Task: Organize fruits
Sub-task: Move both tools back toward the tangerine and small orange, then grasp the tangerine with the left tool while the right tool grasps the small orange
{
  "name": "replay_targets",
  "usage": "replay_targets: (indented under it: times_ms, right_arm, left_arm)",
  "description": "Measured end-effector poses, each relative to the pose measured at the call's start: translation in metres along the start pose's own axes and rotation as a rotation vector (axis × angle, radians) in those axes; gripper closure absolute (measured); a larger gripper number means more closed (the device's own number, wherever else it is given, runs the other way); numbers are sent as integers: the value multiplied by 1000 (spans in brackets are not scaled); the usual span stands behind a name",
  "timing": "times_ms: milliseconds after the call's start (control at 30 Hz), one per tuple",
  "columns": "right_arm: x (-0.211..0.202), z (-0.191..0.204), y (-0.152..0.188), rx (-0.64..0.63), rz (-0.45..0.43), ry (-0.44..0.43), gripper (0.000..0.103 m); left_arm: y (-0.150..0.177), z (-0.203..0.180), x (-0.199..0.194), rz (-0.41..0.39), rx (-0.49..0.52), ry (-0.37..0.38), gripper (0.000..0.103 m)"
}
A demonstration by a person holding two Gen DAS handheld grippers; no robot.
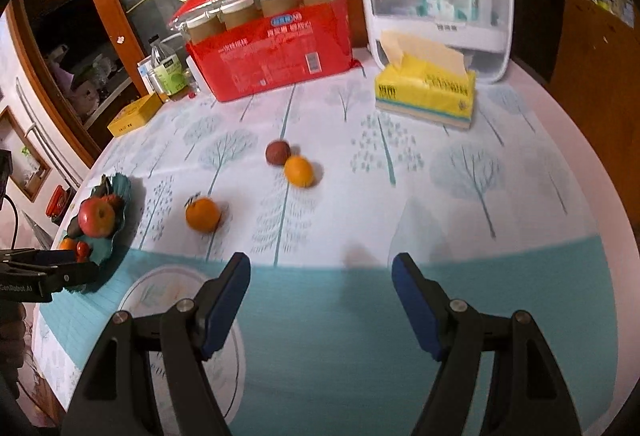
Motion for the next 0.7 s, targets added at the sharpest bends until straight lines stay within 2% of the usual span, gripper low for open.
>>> replay_targets:
  times_ms: [433,700]
  right_arm:
    - [43,25,-63,-131,-81,-67,29]
    - [72,42,-76,-154,-84,-100,29]
  left_arm:
    - [-64,-12,12,-33,-48,-36,20]
    - [-83,-22,32,-22,-28,-26,20]
Point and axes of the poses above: each gripper's, at about its wrist camera, not at the fingertips, and x roughly the way its jaws point, z to its left, y to its underside, the point moved 9 cm from there along x, roughly the way its jaws point, and after that the axes turned 12 degrees about y, right-handed, at the moved point
